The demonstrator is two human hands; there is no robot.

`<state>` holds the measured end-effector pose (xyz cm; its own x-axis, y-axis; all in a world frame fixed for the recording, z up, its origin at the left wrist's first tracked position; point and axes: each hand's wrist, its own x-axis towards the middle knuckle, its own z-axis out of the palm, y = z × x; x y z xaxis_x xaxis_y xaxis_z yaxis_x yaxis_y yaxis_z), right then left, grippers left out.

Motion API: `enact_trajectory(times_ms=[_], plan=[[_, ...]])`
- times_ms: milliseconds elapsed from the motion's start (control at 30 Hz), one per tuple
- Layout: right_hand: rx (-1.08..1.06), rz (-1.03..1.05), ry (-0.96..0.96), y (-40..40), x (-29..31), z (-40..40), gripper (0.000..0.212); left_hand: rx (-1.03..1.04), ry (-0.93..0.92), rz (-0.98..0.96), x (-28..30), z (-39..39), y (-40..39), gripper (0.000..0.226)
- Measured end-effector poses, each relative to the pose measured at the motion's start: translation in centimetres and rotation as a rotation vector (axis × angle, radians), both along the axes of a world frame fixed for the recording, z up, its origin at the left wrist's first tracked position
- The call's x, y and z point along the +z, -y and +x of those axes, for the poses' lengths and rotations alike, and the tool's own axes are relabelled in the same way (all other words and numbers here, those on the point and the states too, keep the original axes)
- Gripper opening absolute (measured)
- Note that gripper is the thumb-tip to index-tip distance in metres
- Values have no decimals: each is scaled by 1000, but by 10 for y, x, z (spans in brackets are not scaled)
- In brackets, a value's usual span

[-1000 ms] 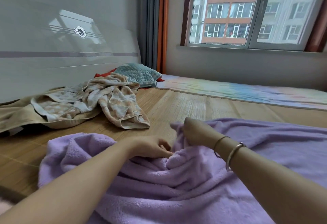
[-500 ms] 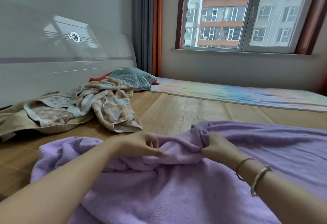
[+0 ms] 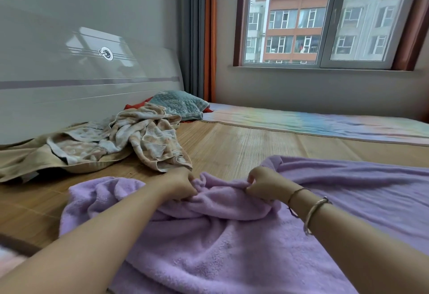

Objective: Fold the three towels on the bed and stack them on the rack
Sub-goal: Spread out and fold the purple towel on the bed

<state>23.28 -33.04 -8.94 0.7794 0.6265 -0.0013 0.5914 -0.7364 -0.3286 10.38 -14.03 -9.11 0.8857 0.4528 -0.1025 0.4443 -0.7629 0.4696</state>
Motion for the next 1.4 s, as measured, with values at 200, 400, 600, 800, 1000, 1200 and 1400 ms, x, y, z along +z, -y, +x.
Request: enact_trajectory(times_ms=[200, 400, 600, 800, 1000, 1200, 1400], plan=[[-115, 556, -287, -43, 15, 18, 19, 309, 401, -20, 14, 24, -33, 30], [27, 820, -67, -137, 31, 73, 12, 476, 665, -35, 32, 99, -119, 41], [257, 551, 71, -248, 23, 145, 68, 392, 612, 168, 22, 164, -200, 80], [176, 93, 197, -284, -76, 184, 60, 268, -27, 458, -72, 186, -241, 67], [305, 143, 331, -239, -61, 162, 40, 277, 245, 390, -44, 142, -205, 47], [301, 33, 340, -155, -55, 122, 46, 260, 84, 448, -37, 66, -177, 55], [48, 175, 325, -70, -38, 120, 25, 13, 88, 369, -19, 81, -68, 40]])
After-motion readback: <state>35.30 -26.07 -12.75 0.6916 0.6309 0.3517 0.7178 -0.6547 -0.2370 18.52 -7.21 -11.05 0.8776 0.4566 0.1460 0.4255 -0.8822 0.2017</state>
